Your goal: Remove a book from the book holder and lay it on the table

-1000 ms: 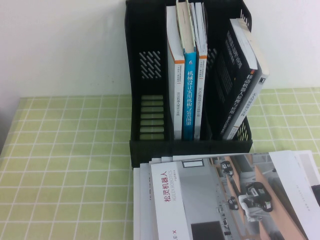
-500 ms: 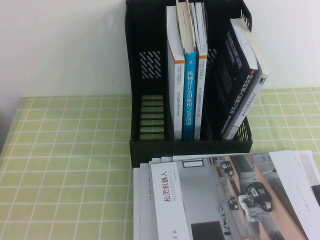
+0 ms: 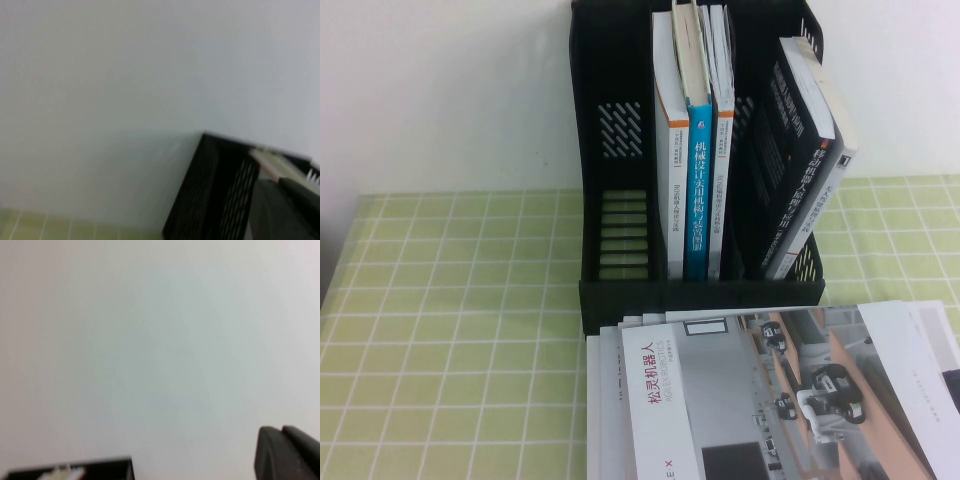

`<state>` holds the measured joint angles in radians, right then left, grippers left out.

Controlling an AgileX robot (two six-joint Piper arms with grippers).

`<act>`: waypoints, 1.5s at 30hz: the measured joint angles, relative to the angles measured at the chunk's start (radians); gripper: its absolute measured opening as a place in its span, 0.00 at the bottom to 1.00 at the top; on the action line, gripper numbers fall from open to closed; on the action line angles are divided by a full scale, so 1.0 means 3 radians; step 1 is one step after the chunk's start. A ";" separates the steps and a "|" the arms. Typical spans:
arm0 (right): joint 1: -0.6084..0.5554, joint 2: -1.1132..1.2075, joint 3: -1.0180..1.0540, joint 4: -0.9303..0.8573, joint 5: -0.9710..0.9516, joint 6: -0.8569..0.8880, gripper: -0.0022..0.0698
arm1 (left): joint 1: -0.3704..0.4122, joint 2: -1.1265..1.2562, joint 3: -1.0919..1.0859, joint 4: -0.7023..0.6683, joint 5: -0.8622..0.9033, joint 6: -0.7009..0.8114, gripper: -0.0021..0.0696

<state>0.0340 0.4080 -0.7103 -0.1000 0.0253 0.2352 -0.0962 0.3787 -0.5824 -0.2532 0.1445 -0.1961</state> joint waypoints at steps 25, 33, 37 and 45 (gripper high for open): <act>0.0000 0.1517 0.0131 0.2119 0.1289 -0.1869 0.03 | -0.0831 0.2236 -0.0952 -0.0959 0.0601 0.2024 0.02; 0.0043 0.2020 0.0131 0.4191 0.1382 -0.4491 0.04 | -0.1068 0.3327 -0.2267 -0.2382 0.1400 0.3970 0.02; 0.0073 0.2108 0.0131 0.4880 0.1345 -0.5243 0.13 | -0.1097 0.3885 -0.2967 -0.2676 0.1871 0.4457 0.02; 0.0073 0.2511 0.0131 0.5787 0.1349 -0.6124 0.35 | -0.1368 0.4828 -0.4024 -0.2687 0.1998 0.4596 0.02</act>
<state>0.0559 1.1612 -0.6712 1.6361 0.4301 -1.6019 -0.5066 1.8270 -1.7895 -1.0593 0.7440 1.1826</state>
